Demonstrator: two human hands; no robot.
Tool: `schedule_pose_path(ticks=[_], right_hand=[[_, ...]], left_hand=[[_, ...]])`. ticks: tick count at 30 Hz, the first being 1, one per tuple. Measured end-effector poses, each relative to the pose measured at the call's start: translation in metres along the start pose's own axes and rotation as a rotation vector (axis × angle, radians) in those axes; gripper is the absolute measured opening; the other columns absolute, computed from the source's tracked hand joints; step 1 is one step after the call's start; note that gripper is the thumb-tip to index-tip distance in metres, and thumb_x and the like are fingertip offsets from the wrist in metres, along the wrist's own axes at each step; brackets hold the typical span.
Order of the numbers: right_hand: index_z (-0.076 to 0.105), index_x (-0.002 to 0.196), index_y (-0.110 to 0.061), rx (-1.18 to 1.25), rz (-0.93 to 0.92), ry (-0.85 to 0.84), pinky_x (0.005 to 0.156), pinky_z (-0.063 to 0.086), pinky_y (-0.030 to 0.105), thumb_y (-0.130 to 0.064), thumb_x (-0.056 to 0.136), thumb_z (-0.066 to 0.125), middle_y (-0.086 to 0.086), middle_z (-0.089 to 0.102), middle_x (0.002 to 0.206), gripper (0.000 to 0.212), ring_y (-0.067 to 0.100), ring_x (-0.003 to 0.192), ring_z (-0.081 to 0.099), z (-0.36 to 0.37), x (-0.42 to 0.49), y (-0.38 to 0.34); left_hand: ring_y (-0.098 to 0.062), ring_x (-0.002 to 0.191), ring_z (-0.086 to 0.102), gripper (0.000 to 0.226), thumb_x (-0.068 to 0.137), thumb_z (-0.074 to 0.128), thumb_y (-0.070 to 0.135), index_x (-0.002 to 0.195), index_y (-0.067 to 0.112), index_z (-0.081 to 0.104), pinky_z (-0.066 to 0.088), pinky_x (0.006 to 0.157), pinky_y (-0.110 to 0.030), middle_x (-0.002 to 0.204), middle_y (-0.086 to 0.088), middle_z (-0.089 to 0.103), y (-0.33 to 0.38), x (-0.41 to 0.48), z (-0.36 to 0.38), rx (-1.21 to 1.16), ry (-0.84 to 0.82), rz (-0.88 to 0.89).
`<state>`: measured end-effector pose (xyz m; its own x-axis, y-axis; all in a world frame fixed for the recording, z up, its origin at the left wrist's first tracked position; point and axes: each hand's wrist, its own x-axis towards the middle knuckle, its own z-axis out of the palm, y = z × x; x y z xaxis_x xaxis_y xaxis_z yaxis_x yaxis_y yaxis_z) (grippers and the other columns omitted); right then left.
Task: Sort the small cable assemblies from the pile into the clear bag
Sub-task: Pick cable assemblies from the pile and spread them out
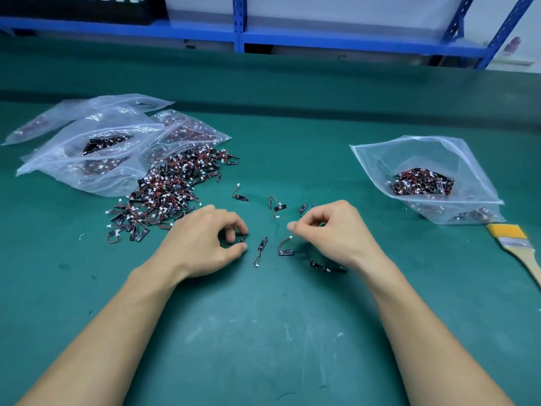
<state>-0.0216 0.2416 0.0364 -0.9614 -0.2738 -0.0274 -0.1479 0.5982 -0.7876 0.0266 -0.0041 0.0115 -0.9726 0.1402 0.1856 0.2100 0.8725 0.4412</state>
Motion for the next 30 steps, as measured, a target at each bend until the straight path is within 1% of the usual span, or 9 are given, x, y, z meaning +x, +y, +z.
schedule_pose_path(ticks=[3, 6, 9, 12, 14, 16, 20, 24, 30], right_hand=[[0.07, 0.061, -0.016, 0.079, 0.019, 0.082, 0.046, 0.031, 0.012, -0.035, 0.083, 0.077, -0.01, 0.053, 0.051, 0.03, 0.008, 0.05, 0.039, -0.013, 0.006, 0.004], [0.073, 0.066, -0.016, 0.11, 0.03, 0.087, 0.047, 0.032, 0.011, -0.036, 0.084, 0.076, -0.005, 0.061, 0.057, 0.027, 0.01, 0.056, 0.044, -0.023, 0.009, 0.01], [0.073, 0.068, -0.021, 0.062, 0.015, 0.046, 0.058, 0.04, 0.019, -0.041, 0.083, 0.075, 0.0, 0.068, 0.069, 0.025, 0.01, 0.062, 0.05, -0.029, 0.01, 0.016], [0.075, 0.074, -0.028, 0.003, -0.031, -0.055, 0.069, 0.044, 0.025, -0.046, 0.08, 0.075, -0.006, 0.072, 0.08, 0.019, 0.006, 0.066, 0.055, -0.032, 0.01, 0.019], [0.076, 0.078, -0.03, -0.016, -0.077, -0.147, 0.063, 0.04, 0.017, -0.049, 0.076, 0.077, -0.009, 0.071, 0.077, 0.019, -0.001, 0.058, 0.051, -0.035, 0.008, 0.021], [0.077, 0.08, -0.03, -0.017, -0.108, -0.223, 0.056, 0.035, 0.011, -0.049, 0.07, 0.082, -0.01, 0.064, 0.068, 0.023, 0.001, 0.05, 0.045, -0.037, 0.008, 0.022], [0.077, 0.08, -0.027, -0.067, -0.146, -0.321, 0.052, 0.034, 0.009, -0.037, 0.071, 0.088, -0.011, 0.062, 0.063, 0.017, 0.003, 0.047, 0.042, -0.033, 0.008, 0.026], [0.077, 0.072, -0.028, -0.084, -0.173, -0.285, 0.054, 0.035, 0.009, -0.026, 0.078, 0.085, -0.012, 0.063, 0.059, 0.01, 0.002, 0.048, 0.045, -0.029, 0.011, 0.027], [0.075, 0.071, -0.028, -0.063, -0.187, -0.077, 0.054, 0.034, 0.009, -0.025, 0.079, 0.084, -0.015, 0.063, 0.062, 0.012, -0.001, 0.051, 0.048, -0.028, 0.013, 0.026]], left_hand=[[0.0, 0.08, 0.051, 0.013, 0.081, 0.072, 0.03, 0.092, 0.036, 0.069, 0.05, 0.081, -0.036, 0.07, 0.025, 0.063, 0.0, 0.002, 0.001, -0.003, 0.013, -0.035], [-0.007, 0.079, 0.055, 0.015, 0.081, 0.071, 0.023, 0.091, 0.034, 0.07, 0.051, 0.084, -0.037, 0.066, 0.025, 0.063, -0.003, 0.004, 0.002, 0.0, 0.048, -0.079], [-0.01, 0.081, 0.057, 0.012, 0.083, 0.073, 0.026, 0.092, 0.033, 0.07, 0.051, 0.08, -0.038, 0.066, 0.024, 0.063, -0.007, 0.005, 0.004, -0.007, 0.082, -0.099], [-0.01, 0.081, 0.055, 0.01, 0.085, 0.074, 0.034, 0.094, 0.032, 0.069, 0.051, 0.079, -0.038, 0.067, 0.022, 0.063, -0.007, 0.006, 0.005, -0.023, 0.122, -0.066], [-0.01, 0.079, 0.054, 0.009, 0.087, 0.073, 0.035, 0.094, 0.032, 0.069, 0.05, 0.078, -0.038, 0.068, 0.021, 0.062, -0.004, 0.005, 0.006, -0.046, 0.164, -0.013], [-0.011, 0.079, 0.054, 0.009, 0.087, 0.074, 0.034, 0.095, 0.031, 0.07, 0.05, 0.076, -0.039, 0.071, 0.02, 0.061, 0.001, 0.004, 0.007, -0.077, 0.174, 0.059], [-0.009, 0.079, 0.049, 0.009, 0.087, 0.074, 0.038, 0.095, 0.034, 0.073, 0.048, 0.07, -0.037, 0.075, 0.017, 0.059, 0.014, 0.002, 0.011, -0.128, 0.052, 0.206], [-0.01, 0.079, 0.048, 0.011, 0.085, 0.075, 0.04, 0.094, 0.034, 0.076, 0.047, 0.069, -0.036, 0.075, 0.017, 0.057, 0.016, 0.003, 0.014, -0.115, 0.006, 0.22], [-0.008, 0.079, 0.047, 0.007, 0.083, 0.078, 0.033, 0.089, 0.035, 0.075, 0.047, 0.068, -0.034, 0.074, 0.019, 0.057, 0.008, 0.004, 0.011, -0.094, 0.034, 0.181]])
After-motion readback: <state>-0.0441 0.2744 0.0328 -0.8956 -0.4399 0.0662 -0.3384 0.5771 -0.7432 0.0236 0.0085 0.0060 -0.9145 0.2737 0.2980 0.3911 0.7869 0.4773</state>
